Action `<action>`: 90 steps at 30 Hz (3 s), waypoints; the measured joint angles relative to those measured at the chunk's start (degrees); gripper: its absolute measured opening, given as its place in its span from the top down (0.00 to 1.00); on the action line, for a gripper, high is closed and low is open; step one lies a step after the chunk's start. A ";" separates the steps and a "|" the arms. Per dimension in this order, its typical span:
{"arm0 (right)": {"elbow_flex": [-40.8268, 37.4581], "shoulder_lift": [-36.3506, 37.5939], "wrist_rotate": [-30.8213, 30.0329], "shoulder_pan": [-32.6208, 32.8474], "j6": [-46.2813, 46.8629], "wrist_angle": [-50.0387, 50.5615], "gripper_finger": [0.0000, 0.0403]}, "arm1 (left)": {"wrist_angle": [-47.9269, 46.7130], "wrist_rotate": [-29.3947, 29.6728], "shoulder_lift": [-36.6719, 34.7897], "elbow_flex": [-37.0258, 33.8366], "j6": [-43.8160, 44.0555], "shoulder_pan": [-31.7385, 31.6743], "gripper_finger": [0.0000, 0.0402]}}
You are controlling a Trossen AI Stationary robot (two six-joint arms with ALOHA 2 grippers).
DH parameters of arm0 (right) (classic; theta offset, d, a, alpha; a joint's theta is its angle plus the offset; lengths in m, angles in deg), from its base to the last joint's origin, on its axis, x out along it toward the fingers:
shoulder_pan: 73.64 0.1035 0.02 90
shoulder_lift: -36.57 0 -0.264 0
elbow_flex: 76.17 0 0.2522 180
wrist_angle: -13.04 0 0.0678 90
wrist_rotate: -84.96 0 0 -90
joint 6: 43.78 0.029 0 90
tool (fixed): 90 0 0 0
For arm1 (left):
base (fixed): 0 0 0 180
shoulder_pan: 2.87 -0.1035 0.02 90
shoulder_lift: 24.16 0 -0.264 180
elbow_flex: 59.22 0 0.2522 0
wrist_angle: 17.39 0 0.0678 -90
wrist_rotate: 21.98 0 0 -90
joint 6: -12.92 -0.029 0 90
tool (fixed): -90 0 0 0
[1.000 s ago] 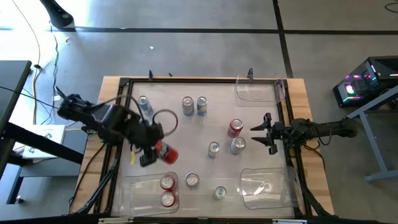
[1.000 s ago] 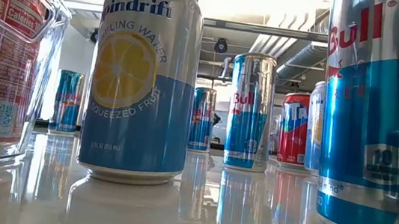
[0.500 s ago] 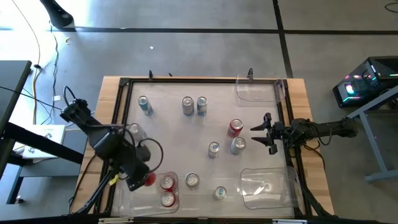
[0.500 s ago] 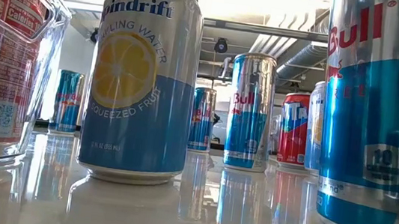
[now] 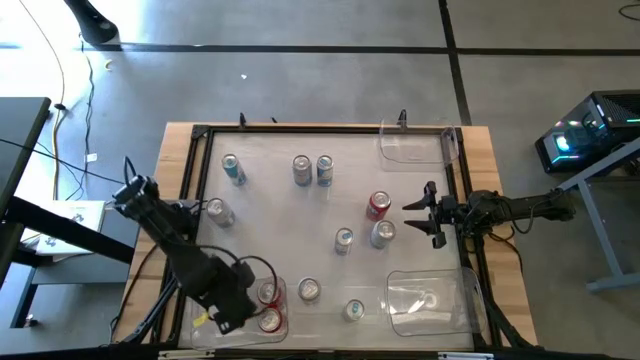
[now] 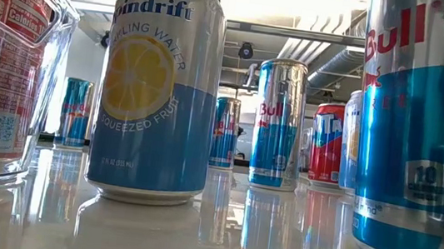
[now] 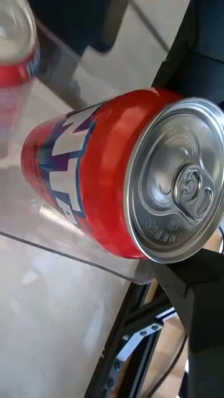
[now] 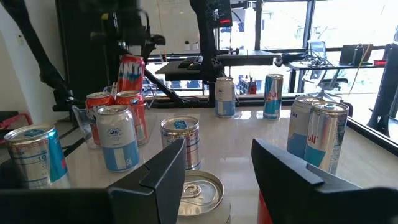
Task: Sort soda cans
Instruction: Put the top orange soda can into the bottom left transparent bin, then put the orange soda can into the bottom left transparent bin
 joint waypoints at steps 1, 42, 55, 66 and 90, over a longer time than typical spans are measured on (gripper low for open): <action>0.00 0.00 0.01 0.00 0.01 0.00 0.56 | -0.06 -0.01 0.89 0.00 -0.37 0.25 0.30; 0.00 0.00 0.00 0.00 0.00 0.00 0.56 | 11.37 11.73 7.94 -9.57 -9.08 -0.30 0.14; 0.00 0.00 0.00 0.00 0.00 0.00 0.56 | 12.56 9.60 2.94 -9.49 -8.45 -1.45 0.13; 0.01 0.00 0.01 0.00 0.01 0.00 0.56 | 13.88 30.00 -9.83 -9.05 -8.90 -1.79 0.13; 0.00 0.00 0.01 0.00 0.01 0.00 0.56 | 112.39 49.68 -17.75 -47.99 -70.79 -23.55 0.13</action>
